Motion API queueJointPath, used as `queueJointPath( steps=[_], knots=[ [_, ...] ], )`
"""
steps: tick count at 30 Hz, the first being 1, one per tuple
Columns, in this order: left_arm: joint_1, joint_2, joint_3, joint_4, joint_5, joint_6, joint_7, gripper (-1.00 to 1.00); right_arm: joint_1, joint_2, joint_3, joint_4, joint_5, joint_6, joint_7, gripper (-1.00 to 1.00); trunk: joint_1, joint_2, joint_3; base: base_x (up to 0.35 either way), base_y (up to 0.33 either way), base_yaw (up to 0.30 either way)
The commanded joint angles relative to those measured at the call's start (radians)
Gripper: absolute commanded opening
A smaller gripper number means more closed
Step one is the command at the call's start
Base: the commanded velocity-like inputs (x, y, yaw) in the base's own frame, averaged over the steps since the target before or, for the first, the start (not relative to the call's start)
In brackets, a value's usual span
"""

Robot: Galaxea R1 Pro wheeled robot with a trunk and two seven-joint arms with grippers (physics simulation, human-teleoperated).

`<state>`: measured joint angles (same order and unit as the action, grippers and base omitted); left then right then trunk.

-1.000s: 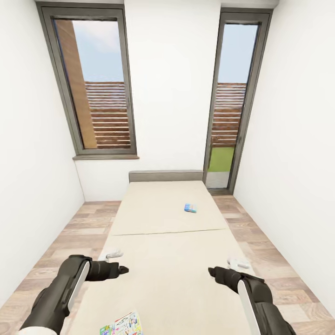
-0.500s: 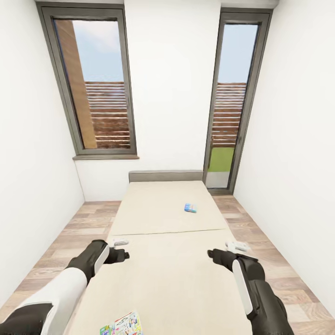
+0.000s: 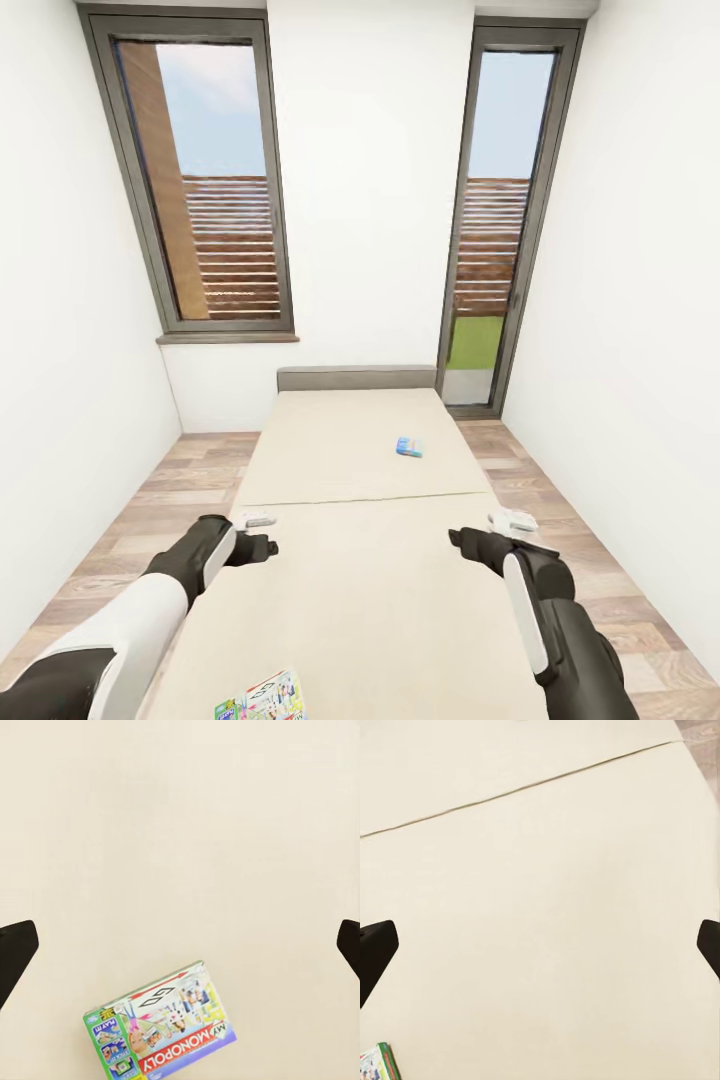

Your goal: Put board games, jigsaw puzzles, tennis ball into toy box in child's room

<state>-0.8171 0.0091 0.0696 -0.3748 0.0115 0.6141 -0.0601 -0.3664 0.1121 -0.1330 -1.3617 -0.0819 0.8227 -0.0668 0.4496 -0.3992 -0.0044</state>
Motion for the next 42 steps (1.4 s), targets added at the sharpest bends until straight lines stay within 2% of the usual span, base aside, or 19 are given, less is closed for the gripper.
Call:
queueJointPath(
  steps=[1,4,10,28,34,37,39,42],
  knots=[
    [0.0,-0.002,0.005,-0.001,0.0,0.006,-0.003,1.0,0.002,0.0,0.0,-0.017,-0.01,0.005,-0.007,1.0,0.0,-0.001,-0.001,0.0,0.0,0.0],
    [0.0,-0.004,0.004,-0.001,0.0,0.006,-0.003,1.0,0.004,0.005,0.005,-0.033,-0.01,0.006,-0.007,1.0,0.0,-0.001,-0.001,0.0,0.0,0.0],
    [0.0,-0.002,0.003,-0.001,0.001,0.006,-0.003,1.0,0.005,0.002,0.052,-0.042,-0.012,0.009,-0.009,1.0,0.0,-0.001,-0.007,0.0,0.0,0.0],
    [0.001,-0.002,0.004,-0.004,0.001,0.005,-0.004,1.0,0.004,0.0,0.065,-0.047,-0.015,0.02,-0.009,1.0,0.0,-0.001,-0.036,0.0,0.0,0.0],
    [0.001,-0.002,0.003,-0.004,0.002,0.006,-0.005,1.0,0.007,-0.001,0.066,-0.128,-0.018,0.079,0.017,1.0,0.0,-0.001,-0.046,0.0,0.0,0.0],
    [0.0,-0.003,0.001,-0.004,0.002,0.006,-0.006,1.0,0.007,-0.002,0.063,-0.175,-0.038,0.11,0.11,1.0,0.0,-0.001,-0.051,0.0,0.0,0.0],
    [0.0,-0.003,0.0,-0.004,0.002,0.006,-0.006,1.0,0.006,-0.003,0.061,-0.188,-0.056,0.124,0.199,1.0,0.0,-0.001,-0.054,0.0,0.0,0.0],
    [0.001,-0.003,-0.001,-0.004,0.002,0.006,-0.006,1.0,0.005,-0.005,0.044,-0.198,-0.081,0.149,0.389,1.0,0.0,-0.001,-0.059,0.0,0.0,0.0]
  ],
)
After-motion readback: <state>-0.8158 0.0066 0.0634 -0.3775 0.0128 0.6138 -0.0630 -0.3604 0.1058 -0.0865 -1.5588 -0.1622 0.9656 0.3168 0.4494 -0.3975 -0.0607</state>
